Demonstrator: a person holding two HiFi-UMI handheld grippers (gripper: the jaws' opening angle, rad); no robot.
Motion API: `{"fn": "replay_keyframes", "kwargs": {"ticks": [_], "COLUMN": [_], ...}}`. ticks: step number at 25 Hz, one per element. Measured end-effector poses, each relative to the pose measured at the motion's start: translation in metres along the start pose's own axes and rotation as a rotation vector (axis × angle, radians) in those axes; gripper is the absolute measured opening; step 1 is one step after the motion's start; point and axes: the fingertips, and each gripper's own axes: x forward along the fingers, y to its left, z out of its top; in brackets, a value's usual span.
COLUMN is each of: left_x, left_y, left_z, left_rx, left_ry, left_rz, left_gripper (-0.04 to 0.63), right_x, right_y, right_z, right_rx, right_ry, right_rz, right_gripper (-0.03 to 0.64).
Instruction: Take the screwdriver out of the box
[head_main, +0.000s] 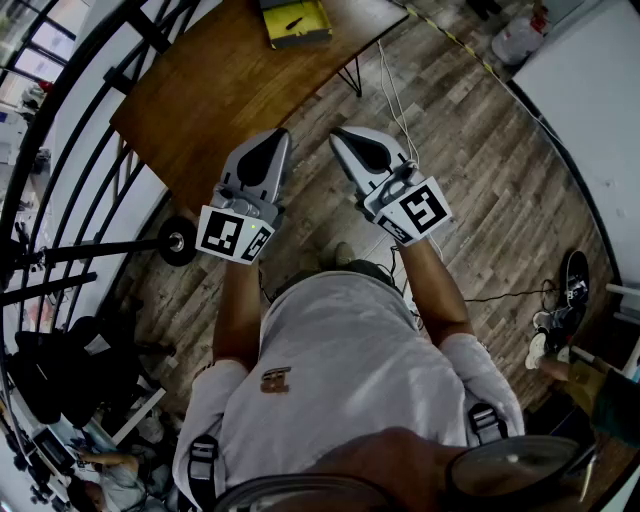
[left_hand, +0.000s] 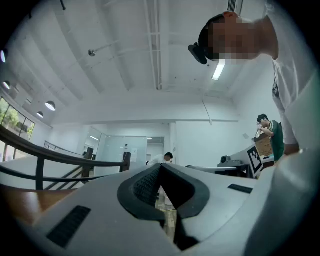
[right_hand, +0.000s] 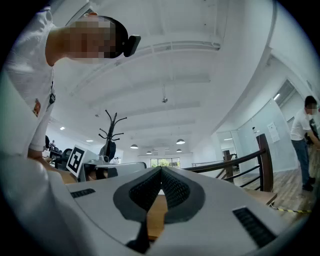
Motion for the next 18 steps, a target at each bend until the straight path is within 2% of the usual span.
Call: {"fn": "replay_keyframes", "kwargs": {"ticks": [9,18], "left_x": [0.006,0.031], "left_y": [0.003,-0.003], "left_z": [-0.006,-0.013], "left_rx": [-0.001,-0.002], "left_ry": [0.009,0.022], "left_rz": [0.007,0.029], "left_gripper": [0.019,0.018], "right_x": [0.000,-0.019], "right_y": [-0.008,-0.038], "right_z": [-0.005,-0.001], "right_rx": [0.013,0.030], "right_ry": [0.004,-0.001], "right_rz": [0.011,0.013], "right_gripper": [0.032,0.032]}}
